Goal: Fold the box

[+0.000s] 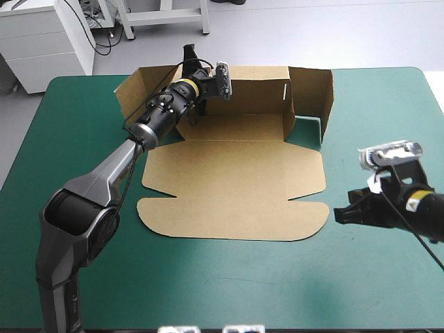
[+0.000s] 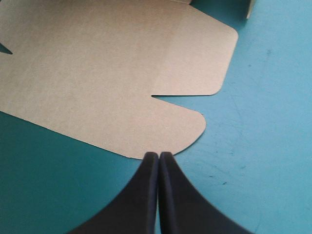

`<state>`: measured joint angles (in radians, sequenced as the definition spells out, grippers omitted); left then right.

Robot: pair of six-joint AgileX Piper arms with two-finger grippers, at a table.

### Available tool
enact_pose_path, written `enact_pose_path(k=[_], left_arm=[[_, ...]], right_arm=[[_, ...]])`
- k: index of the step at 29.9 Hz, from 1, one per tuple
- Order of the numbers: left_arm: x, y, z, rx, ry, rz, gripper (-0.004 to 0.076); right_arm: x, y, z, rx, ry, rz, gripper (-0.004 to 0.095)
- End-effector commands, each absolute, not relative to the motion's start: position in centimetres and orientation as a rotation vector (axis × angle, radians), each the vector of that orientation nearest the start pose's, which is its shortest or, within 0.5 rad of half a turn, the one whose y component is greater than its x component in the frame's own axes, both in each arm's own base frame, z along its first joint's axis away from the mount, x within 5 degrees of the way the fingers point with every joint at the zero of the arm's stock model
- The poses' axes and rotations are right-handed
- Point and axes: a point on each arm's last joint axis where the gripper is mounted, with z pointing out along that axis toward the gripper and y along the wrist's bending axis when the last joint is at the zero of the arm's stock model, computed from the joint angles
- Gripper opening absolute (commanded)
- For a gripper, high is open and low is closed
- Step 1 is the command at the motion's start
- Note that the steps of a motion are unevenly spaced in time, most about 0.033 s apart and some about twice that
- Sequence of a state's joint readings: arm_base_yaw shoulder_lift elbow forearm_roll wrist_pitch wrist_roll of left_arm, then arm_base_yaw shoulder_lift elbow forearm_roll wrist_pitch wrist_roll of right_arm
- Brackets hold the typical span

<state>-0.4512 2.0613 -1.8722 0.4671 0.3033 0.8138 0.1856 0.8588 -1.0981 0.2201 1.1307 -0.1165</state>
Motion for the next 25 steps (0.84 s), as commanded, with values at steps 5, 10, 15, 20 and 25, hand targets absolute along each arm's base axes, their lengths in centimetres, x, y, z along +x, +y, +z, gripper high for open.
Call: enact_pose_path(k=[5,10,15,20,25], left_arm=[[44.5,-20.1,34.3,1.387,1.445,0.633,-0.0008],[43.5,-21.0,34.9,1.409,1.449,0.623,-0.0008],[42.8,-20.4,35.1,1.433,1.533,0.619,-0.0008],[41.7,-19.8,36.9,1.368,1.572,0.593,-0.0008],[39.8,-19.0,39.6,1.296,1.6,0.573,-0.0008]], right_arm=[[9.4,2.5,39.8,-0.135,2.242,0.243,-0.0014],[9.3,2.5,38.7,-0.114,2.277,0.25,-0.0014],[9.4,2.5,38.3,-0.111,2.289,0.252,-0.0014],[9.5,2.5,38.3,-0.112,2.276,0.247,-0.0014],[9.5,2.5,38.4,-0.12,2.274,0.242,-0.0014]])
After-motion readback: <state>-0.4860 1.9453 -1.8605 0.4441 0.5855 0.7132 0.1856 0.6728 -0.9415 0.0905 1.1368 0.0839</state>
